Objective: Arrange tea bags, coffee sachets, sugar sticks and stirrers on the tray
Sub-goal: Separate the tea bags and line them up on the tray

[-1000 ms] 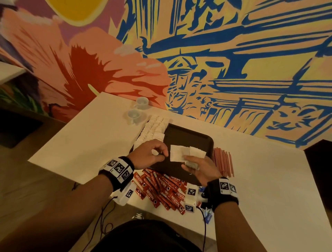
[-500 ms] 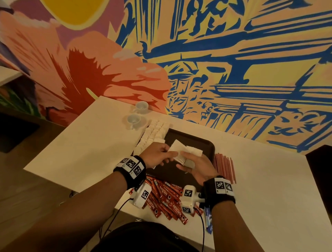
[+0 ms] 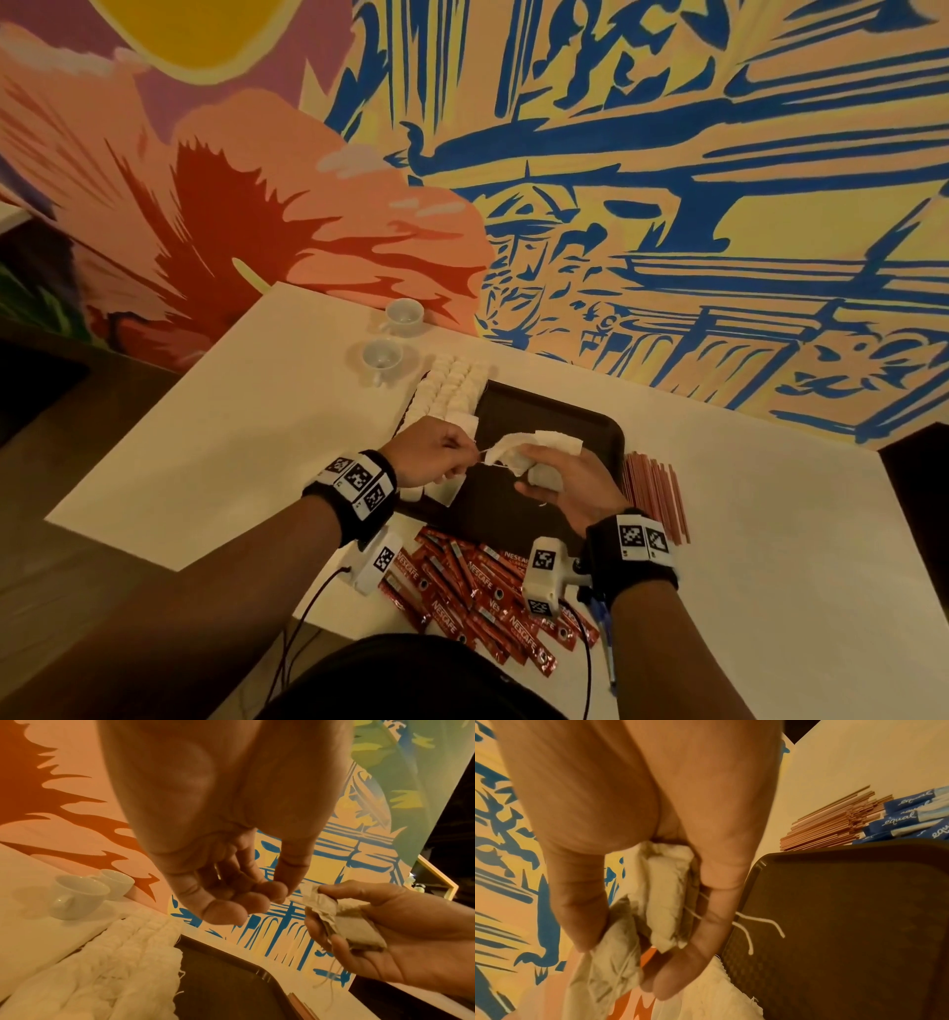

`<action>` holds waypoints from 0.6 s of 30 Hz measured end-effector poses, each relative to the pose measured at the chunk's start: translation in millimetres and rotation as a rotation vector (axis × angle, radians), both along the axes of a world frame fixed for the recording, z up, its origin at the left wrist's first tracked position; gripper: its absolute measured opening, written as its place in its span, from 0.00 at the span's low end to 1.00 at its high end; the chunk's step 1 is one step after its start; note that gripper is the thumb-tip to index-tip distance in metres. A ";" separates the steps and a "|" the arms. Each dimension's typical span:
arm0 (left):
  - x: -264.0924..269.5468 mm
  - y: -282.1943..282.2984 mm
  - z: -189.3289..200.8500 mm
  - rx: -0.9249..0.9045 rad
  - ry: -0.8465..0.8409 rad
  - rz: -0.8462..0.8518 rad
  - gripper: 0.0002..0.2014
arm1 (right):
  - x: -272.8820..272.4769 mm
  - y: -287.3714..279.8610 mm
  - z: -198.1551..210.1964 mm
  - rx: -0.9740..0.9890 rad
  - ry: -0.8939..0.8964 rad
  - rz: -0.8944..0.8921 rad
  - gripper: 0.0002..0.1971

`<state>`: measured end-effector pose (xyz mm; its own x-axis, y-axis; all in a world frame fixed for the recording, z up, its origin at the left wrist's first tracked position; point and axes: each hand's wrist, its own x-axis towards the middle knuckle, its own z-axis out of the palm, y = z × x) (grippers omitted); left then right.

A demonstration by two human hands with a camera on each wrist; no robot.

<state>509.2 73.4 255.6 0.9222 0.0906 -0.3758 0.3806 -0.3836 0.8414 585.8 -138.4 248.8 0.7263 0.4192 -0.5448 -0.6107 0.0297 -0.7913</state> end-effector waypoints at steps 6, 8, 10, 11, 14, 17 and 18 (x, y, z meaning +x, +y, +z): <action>6.7 17.7 -2.8 -0.033 0.053 -0.079 0.07 | 5.8 13.3 -2.5 -0.032 -0.004 0.023 0.19; 8.6 21.2 -1.7 -0.057 0.048 -0.090 0.07 | 7.1 18.9 -1.3 -0.044 -0.018 0.045 0.17; 10.5 24.4 -1.8 -0.091 0.038 -0.090 0.07 | 7.9 23.5 0.4 -0.093 -0.049 0.080 0.14; 11.5 26.1 -2.4 -0.124 0.031 -0.077 0.07 | 8.2 25.5 -0.4 -0.127 -0.079 0.103 0.14; 13.9 28.7 -2.6 -0.304 0.015 0.011 0.06 | 7.5 29.8 -4.5 -0.203 -0.158 0.163 0.13; 14.9 27.0 -4.1 -0.488 0.022 0.087 0.05 | 7.1 36.4 -9.3 -0.253 -0.185 0.197 0.14; 15.1 26.3 -4.4 -0.541 0.030 0.100 0.05 | 7.1 38.7 -10.5 -0.264 -0.181 0.196 0.14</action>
<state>524.3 99.7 251.3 0.9073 -0.0364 -0.4189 0.4197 0.1402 0.8968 592.9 -99.7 238.3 0.7405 0.4223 -0.5228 -0.4339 -0.2937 -0.8517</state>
